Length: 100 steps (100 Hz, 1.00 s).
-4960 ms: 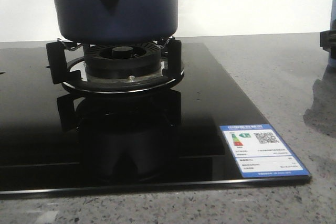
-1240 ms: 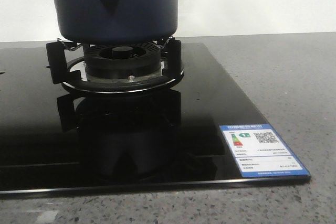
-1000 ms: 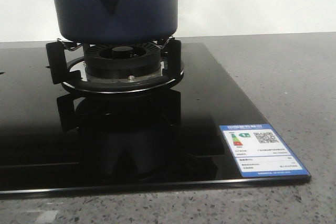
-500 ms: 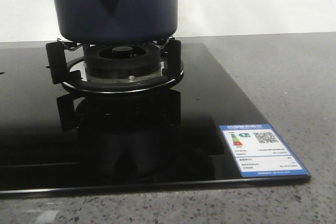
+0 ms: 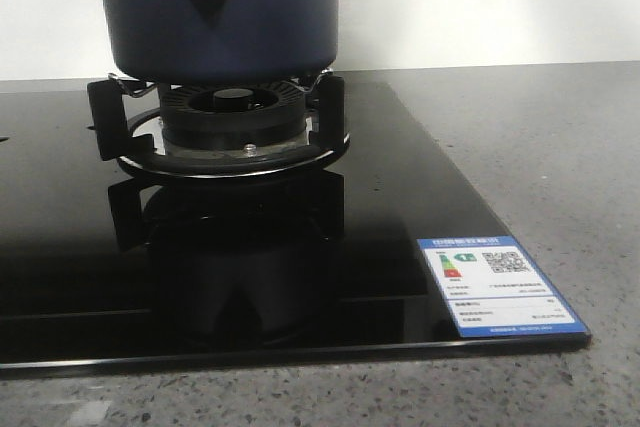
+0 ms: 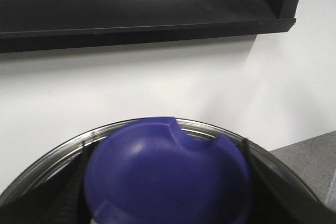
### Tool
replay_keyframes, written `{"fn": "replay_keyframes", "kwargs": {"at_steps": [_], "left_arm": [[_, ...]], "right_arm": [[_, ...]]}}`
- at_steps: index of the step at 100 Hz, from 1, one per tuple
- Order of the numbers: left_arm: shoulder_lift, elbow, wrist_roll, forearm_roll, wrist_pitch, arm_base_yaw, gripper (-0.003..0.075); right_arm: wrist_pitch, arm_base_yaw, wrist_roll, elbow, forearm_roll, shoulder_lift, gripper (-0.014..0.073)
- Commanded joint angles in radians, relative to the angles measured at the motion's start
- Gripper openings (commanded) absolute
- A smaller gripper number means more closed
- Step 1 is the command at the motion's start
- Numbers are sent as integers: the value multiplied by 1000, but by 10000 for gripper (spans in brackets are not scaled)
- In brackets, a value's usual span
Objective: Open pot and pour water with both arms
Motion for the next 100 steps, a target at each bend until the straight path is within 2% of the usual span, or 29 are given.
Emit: {"fn": "replay_keyframes", "kwargs": {"at_steps": [1,15,22,37,54,65,84,100], "left_arm": [[-24,-41,-1,-3,-100,3,398],[-24,-41,-1,-3,-100,3,398],[-24,-41,-1,-3,-100,3,398],[-24,-41,-1,-3,-100,3,398],[-24,-41,-1,-3,-100,3,398],[-24,-41,-1,-3,-100,3,398],[-24,-41,-1,-3,-100,3,398],[-24,-41,-1,-3,-100,3,398]], "right_arm": [[-150,-75,64,16,45,-93,337],[-359,-224,247,147,45,-180,337],[-490,-310,298,230,45,-221,337],[-767,-493,310,404,47,-271,337],[-985,-658,304,572,47,-249,337],[-1031,-716,277,633,47,-197,337],[-1033,-718,253,640,33,-97,337],[-1060,-718,138,640,33,-35,337]]}}
